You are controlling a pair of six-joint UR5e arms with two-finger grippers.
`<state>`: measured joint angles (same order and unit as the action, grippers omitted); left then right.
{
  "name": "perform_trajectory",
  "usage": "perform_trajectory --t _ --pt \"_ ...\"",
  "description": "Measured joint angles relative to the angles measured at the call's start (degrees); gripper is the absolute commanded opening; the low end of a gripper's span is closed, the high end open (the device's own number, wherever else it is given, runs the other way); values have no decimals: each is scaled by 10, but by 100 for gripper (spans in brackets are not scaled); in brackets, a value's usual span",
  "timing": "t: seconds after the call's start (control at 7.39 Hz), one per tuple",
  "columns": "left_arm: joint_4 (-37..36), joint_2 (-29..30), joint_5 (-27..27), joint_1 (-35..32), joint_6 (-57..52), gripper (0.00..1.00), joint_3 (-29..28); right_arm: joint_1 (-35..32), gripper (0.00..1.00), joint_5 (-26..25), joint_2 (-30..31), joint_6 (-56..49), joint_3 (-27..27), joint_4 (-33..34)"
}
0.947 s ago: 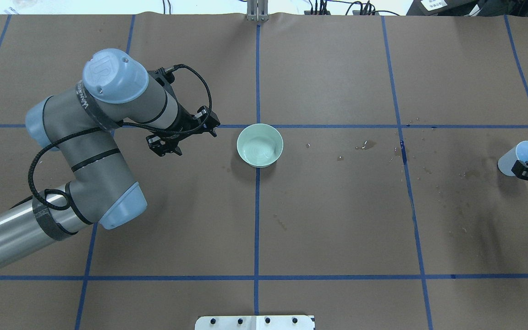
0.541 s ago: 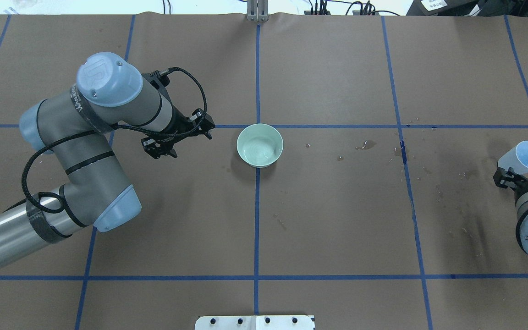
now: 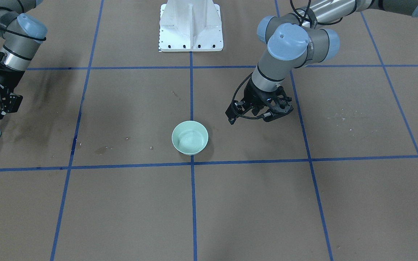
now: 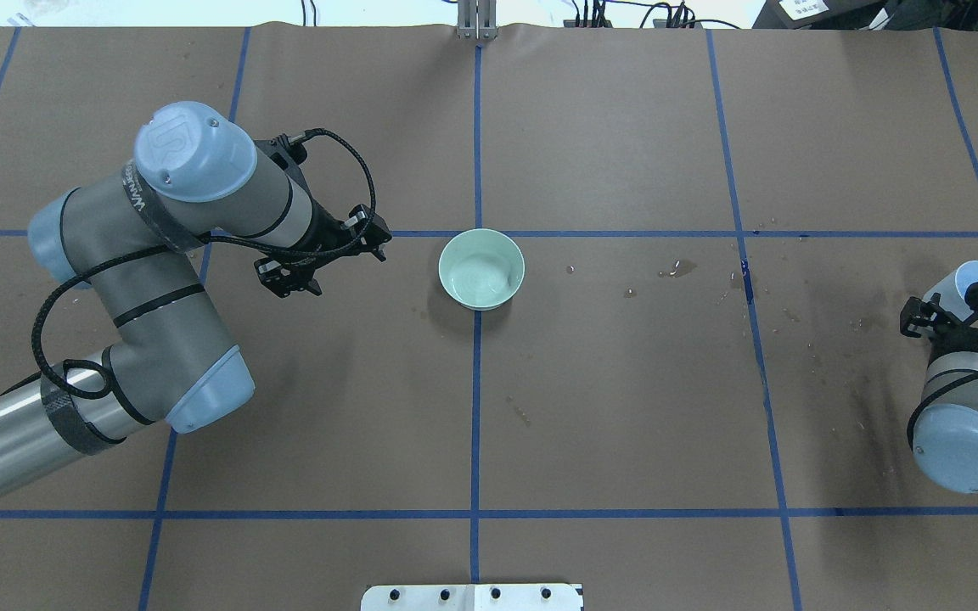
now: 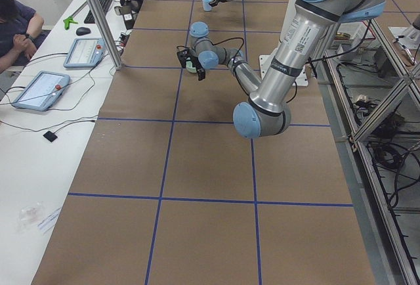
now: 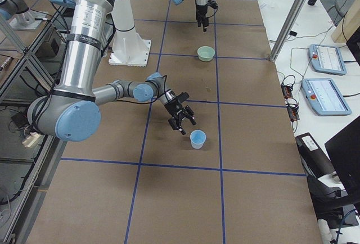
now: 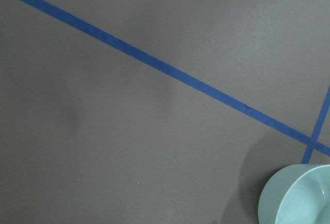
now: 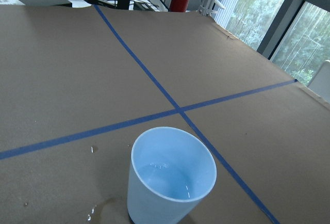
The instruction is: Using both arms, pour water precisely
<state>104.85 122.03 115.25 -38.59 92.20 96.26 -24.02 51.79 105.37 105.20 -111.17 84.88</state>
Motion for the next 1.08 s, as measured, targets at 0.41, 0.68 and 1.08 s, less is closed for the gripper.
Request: perform_trajectory --t 0.41,0.68,1.08 --pt "0 -1 0 0 0 100 0 3 97 -37 -32 18 51 1" --pt "0 -1 0 0 0 100 0 4 97 -46 -42 29 67 2" --pt "0 -1 0 0 -1 100 -2 4 97 -47 -44 54 83 2"
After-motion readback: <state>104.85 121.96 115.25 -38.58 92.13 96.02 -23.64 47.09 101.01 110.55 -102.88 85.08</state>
